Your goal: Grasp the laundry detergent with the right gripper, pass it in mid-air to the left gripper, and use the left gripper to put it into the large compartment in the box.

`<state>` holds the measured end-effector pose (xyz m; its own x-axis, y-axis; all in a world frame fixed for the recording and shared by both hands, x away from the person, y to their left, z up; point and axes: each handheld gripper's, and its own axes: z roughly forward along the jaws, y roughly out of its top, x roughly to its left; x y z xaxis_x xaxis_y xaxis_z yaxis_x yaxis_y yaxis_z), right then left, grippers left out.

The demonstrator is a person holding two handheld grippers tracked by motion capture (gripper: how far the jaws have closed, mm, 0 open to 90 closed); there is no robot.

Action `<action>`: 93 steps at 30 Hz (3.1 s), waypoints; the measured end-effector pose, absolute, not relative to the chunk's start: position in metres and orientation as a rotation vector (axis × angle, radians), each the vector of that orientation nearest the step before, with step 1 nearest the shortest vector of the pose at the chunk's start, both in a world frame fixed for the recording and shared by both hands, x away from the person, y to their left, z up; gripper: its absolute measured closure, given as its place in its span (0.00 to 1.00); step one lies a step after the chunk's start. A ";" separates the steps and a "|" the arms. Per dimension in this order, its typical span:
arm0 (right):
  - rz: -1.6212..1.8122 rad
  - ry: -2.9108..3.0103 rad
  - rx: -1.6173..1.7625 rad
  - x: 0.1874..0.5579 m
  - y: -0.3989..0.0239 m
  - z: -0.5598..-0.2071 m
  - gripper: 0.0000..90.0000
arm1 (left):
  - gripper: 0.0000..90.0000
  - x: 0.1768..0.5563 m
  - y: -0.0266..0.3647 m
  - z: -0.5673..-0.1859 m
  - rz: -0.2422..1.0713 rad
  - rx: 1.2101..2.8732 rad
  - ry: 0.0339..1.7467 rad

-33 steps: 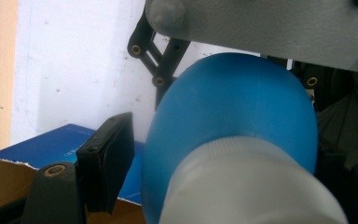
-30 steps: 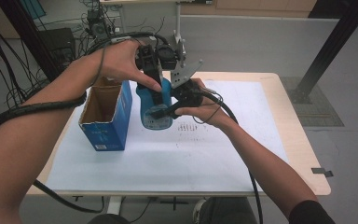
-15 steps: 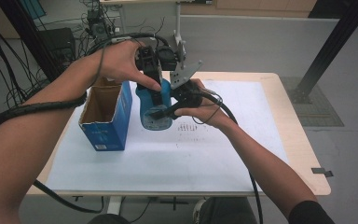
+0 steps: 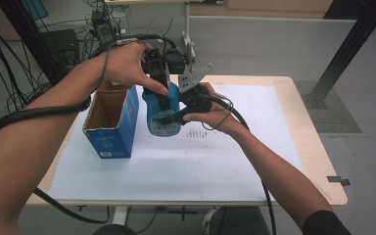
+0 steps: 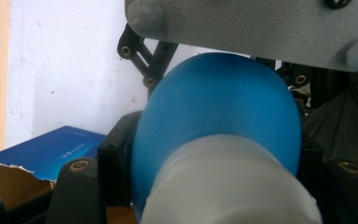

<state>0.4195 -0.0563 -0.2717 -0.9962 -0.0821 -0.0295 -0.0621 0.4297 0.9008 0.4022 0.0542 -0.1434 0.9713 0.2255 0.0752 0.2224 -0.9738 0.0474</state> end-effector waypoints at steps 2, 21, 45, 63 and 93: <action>-1.661 -2.640 0.133 0.420 -0.056 -0.272 0.49 | 0.40 0.403 0.054 -0.144 0.126 3.080 0.353; -1.654 -2.633 0.144 0.424 -0.052 -0.276 0.48 | 0.40 0.405 0.057 -0.148 0.119 3.085 0.369; -1.675 -2.623 0.143 0.425 -0.054 -0.276 0.47 | 0.41 0.404 0.056 -0.146 0.134 3.092 0.384; -1.710 -2.611 0.120 0.426 -0.056 -0.275 0.46 | 0.41 0.404 0.056 -0.142 0.151 3.079 0.404; -1.558 -2.777 -0.120 0.430 -0.088 -0.277 0.07 | 0.41 0.411 0.062 -0.131 0.151 3.062 0.525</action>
<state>0.4297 -0.0877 -0.2765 -0.9961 0.0878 -0.0024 0.0437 0.5190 0.8536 0.4108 0.0621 -0.1307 0.9382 0.3340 0.0903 0.3310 -0.9425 0.0469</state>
